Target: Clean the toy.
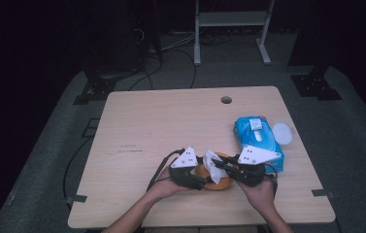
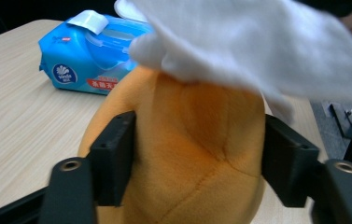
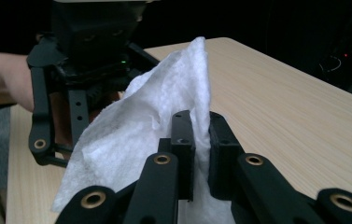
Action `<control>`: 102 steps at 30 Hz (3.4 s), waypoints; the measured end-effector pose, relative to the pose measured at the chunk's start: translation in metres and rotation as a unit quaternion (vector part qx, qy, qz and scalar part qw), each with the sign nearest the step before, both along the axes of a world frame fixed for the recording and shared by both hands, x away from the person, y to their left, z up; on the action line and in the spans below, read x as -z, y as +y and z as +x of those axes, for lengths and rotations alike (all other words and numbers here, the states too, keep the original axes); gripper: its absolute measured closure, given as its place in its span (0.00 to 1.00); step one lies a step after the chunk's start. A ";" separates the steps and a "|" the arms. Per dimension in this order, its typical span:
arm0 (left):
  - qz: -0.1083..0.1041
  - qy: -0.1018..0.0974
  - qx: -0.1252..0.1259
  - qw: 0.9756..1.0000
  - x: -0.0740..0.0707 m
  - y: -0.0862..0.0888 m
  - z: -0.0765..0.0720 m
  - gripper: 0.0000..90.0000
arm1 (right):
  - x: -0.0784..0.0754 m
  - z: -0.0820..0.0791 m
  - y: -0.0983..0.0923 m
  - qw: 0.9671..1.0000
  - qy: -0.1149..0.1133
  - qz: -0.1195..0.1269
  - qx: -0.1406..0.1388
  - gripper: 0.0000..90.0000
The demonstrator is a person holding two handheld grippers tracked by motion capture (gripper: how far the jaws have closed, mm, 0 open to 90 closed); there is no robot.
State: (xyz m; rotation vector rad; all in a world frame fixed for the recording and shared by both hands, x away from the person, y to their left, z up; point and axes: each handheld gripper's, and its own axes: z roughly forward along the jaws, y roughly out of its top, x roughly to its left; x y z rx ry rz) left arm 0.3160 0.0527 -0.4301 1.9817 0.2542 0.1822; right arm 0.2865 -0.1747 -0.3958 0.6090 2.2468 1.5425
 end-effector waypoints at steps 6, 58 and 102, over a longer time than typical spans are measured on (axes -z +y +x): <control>-0.015 0.009 0.014 1.000 0.004 0.003 0.004 0.29 | 0.002 0.006 -0.008 1.000 0.001 -0.018 0.017 0.91; -0.074 0.083 -0.050 0.993 0.010 0.030 0.025 0.47 | 0.000 0.006 -0.028 0.999 0.013 -0.020 0.038 0.91; -0.020 0.015 -0.024 0.999 0.002 0.000 -0.001 0.44 | -0.006 0.005 -0.005 0.999 0.037 0.020 -0.015 0.92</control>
